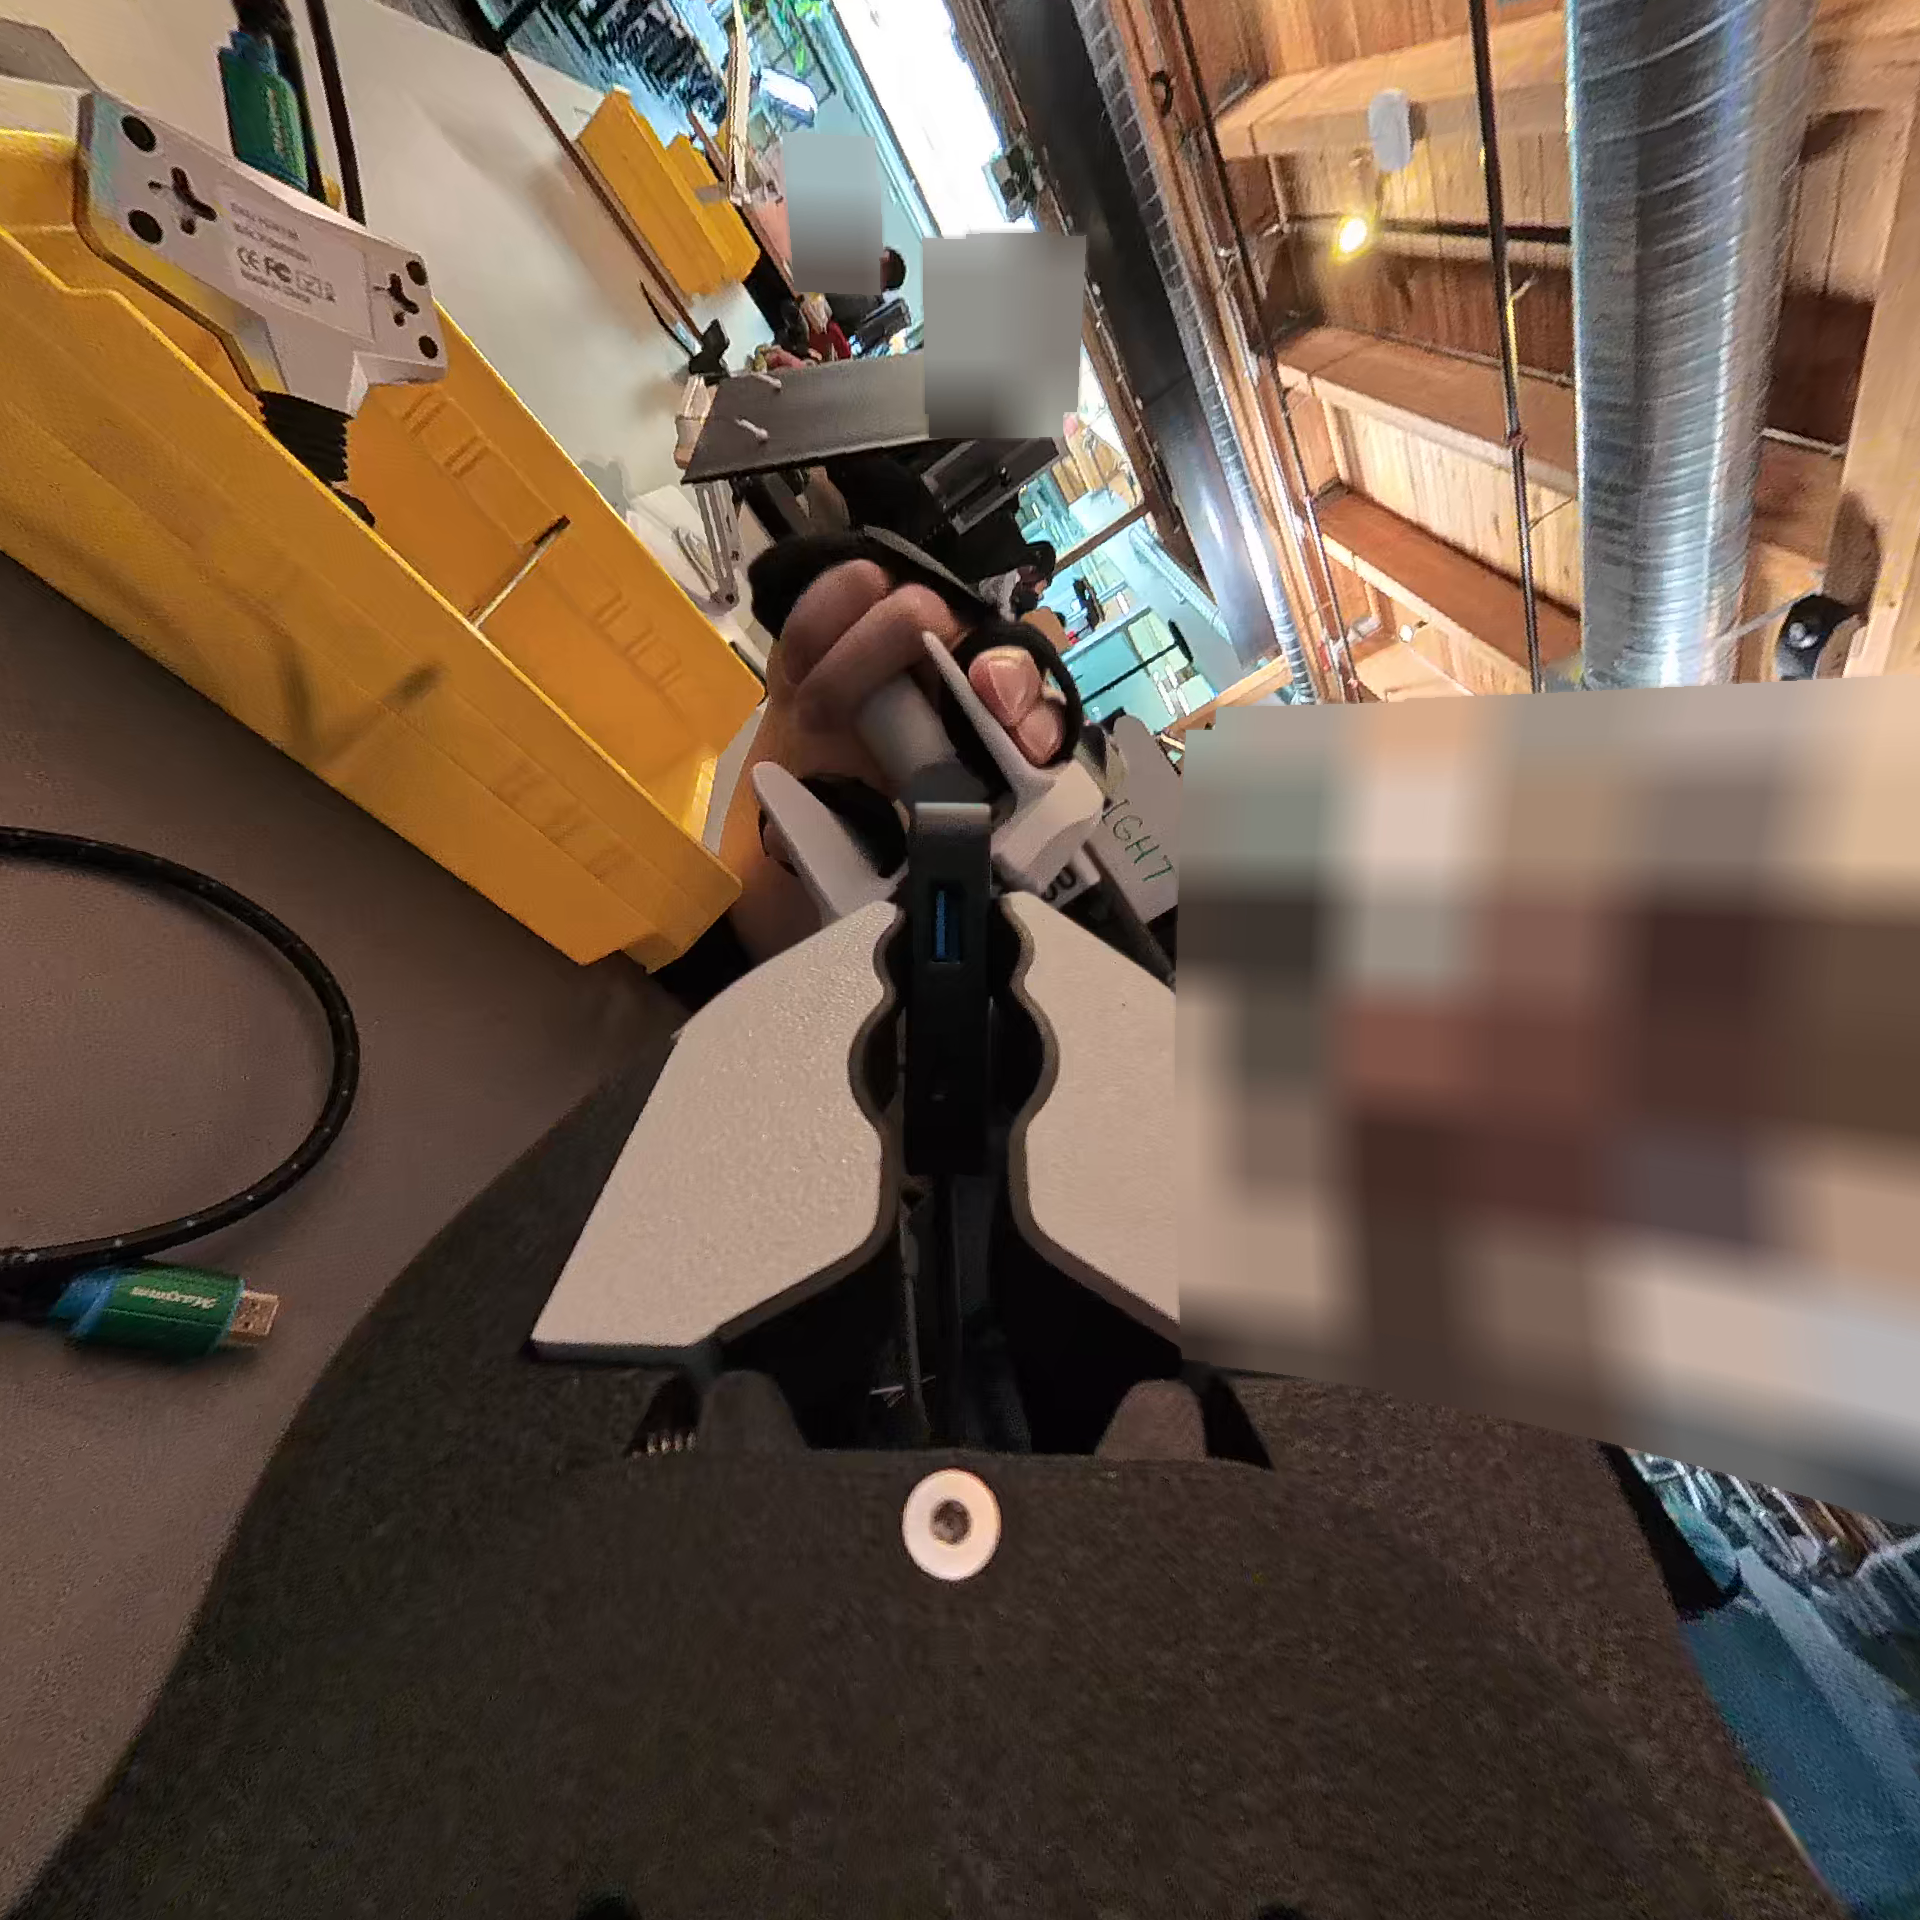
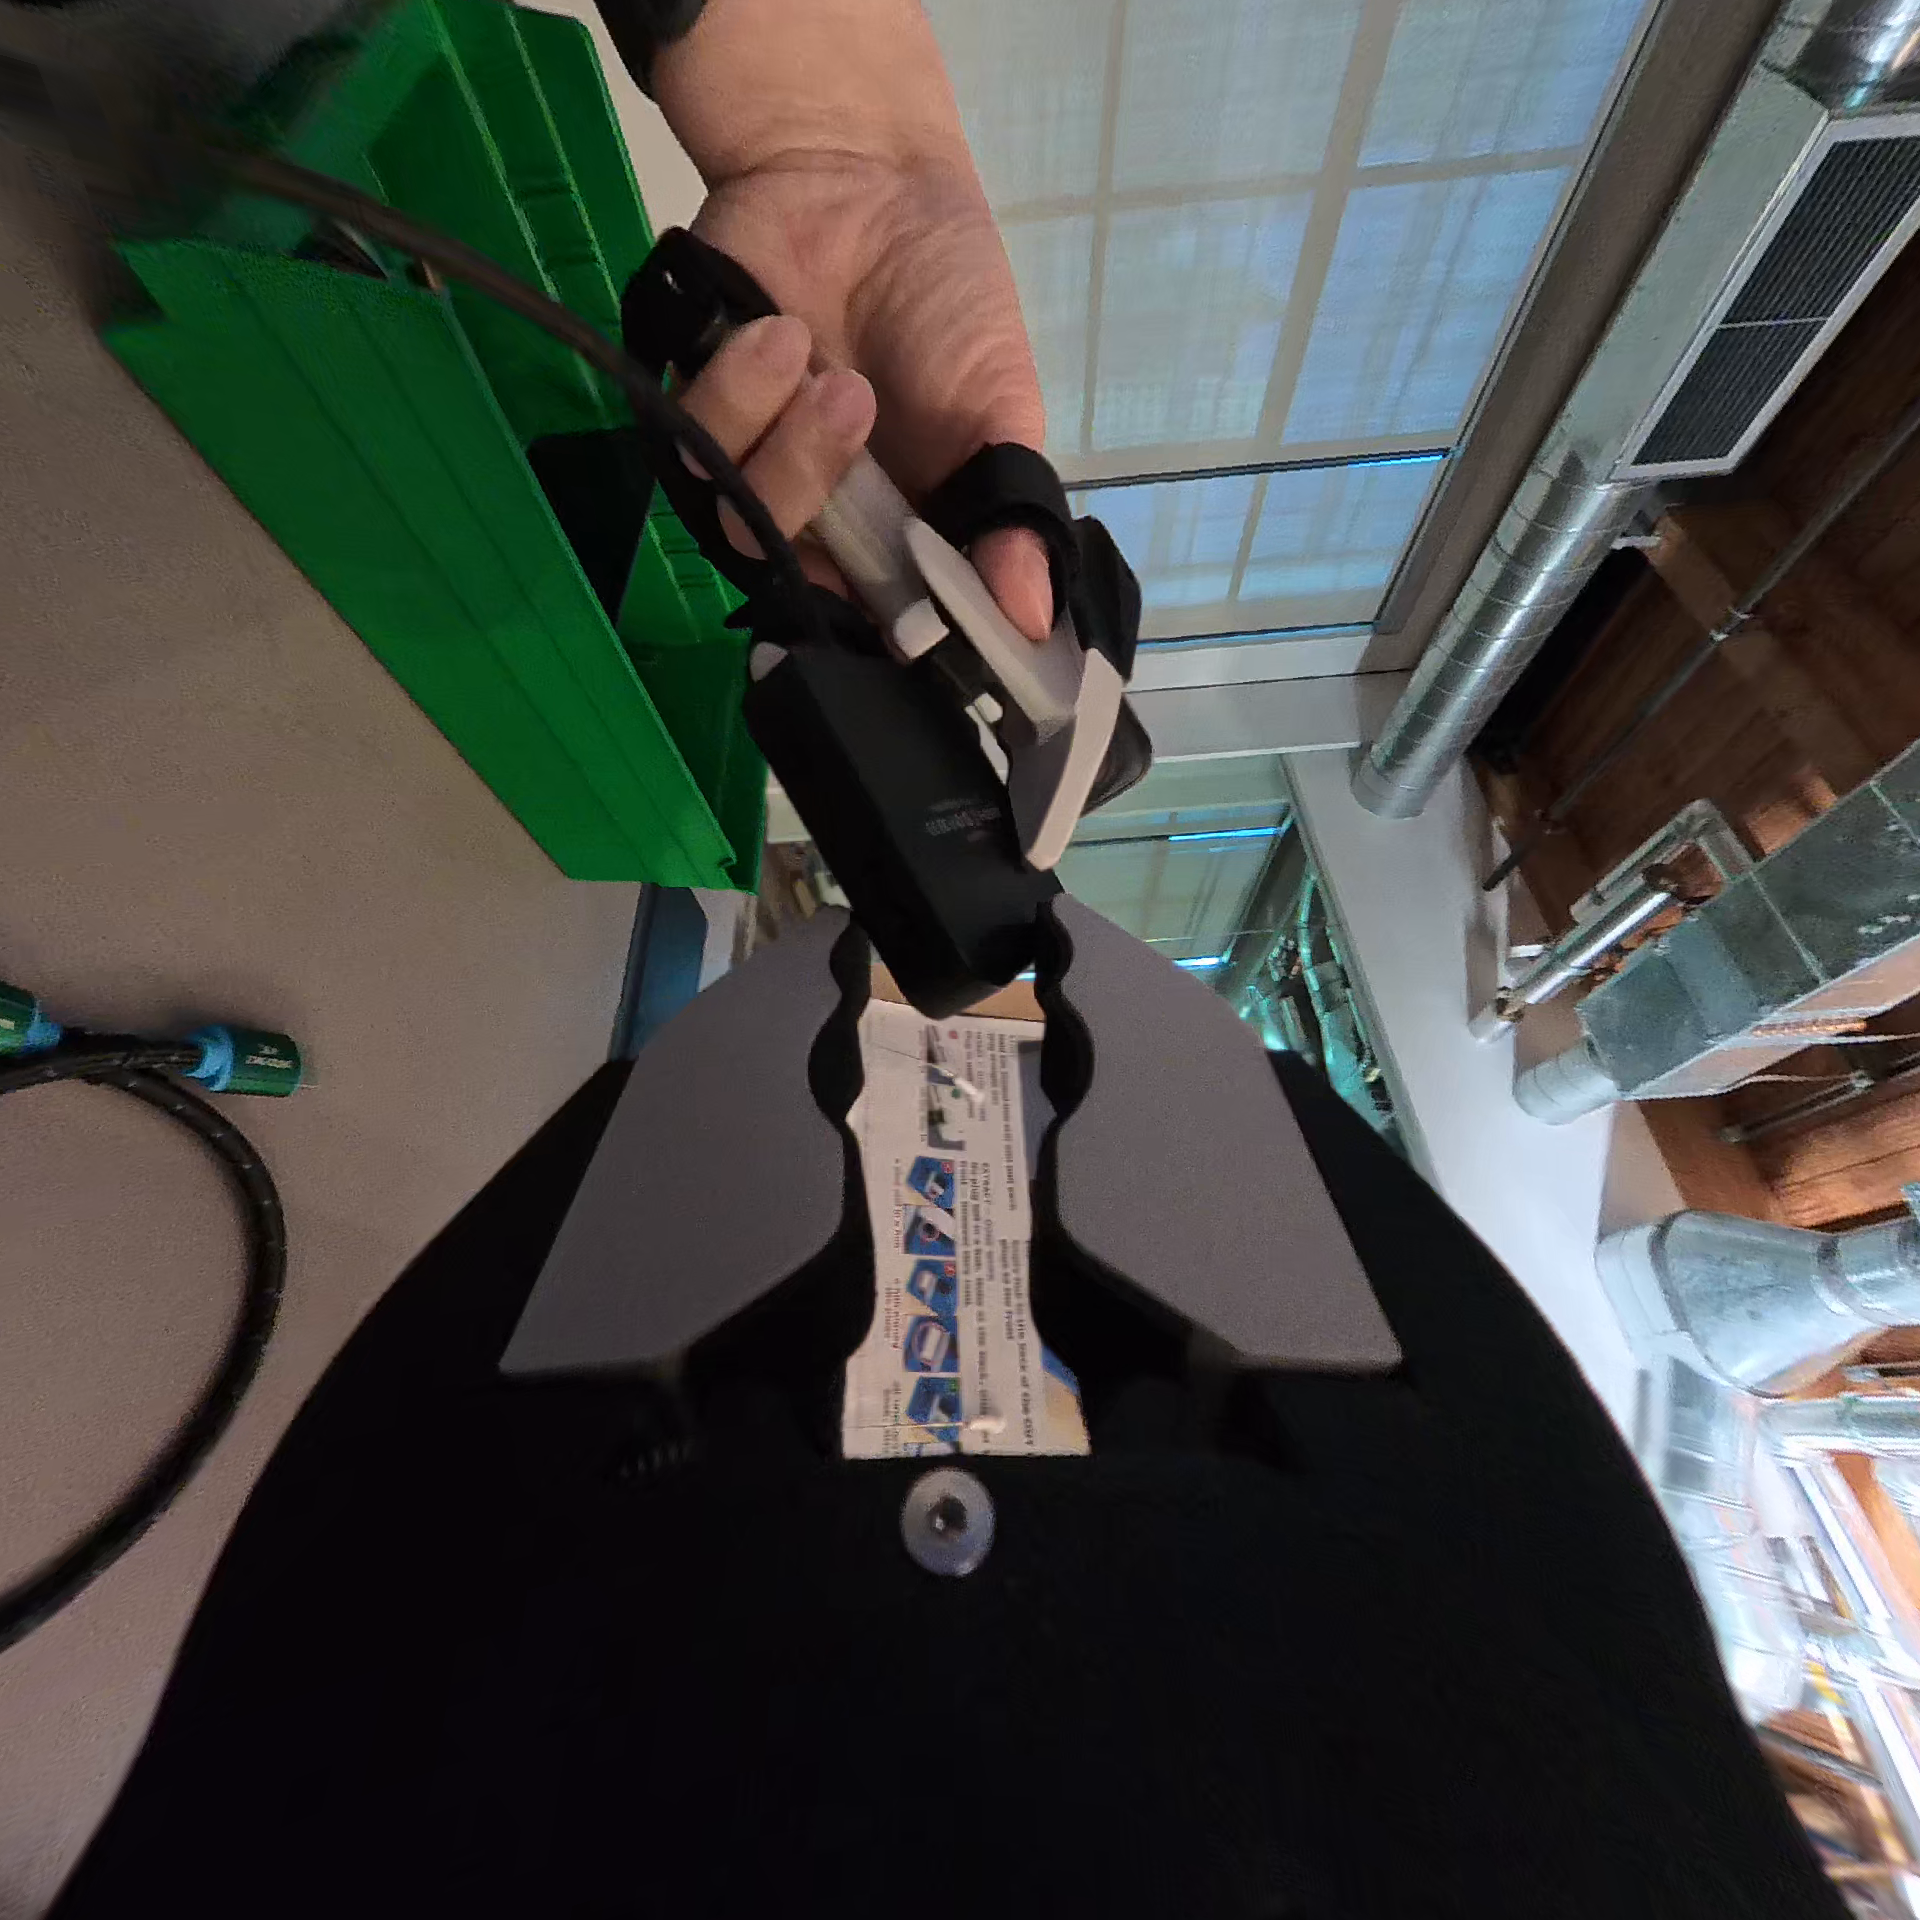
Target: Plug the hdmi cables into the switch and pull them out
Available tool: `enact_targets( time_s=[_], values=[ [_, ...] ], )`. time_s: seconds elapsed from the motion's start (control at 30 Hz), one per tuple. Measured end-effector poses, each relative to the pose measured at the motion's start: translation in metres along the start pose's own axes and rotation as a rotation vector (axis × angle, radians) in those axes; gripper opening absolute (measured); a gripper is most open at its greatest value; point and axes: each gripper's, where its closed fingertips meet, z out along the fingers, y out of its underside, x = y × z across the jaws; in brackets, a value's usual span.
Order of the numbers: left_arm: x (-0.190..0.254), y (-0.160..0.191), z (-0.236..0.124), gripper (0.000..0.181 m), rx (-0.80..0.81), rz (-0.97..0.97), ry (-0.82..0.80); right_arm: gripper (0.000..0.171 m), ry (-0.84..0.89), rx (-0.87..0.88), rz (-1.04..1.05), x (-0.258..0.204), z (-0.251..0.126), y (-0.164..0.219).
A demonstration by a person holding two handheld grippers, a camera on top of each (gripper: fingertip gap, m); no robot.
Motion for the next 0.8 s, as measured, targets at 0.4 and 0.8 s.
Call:
enact_targets(
  time_s=[0.4, 0.8],
  values=[
    [0.024, -0.043, -0.046, 0.027, 0.226, 0.546, -0.189, 0.015, -0.105, -0.045, 0.218, 0.012, -0.014, 0.017],
    [-0.011, 0.009, -0.003, 0.045, -0.208, 1.343, -0.791, 0.015, -0.316, 0.013, 0.608, 0.014, -0.031, 0.022]
  ],
)
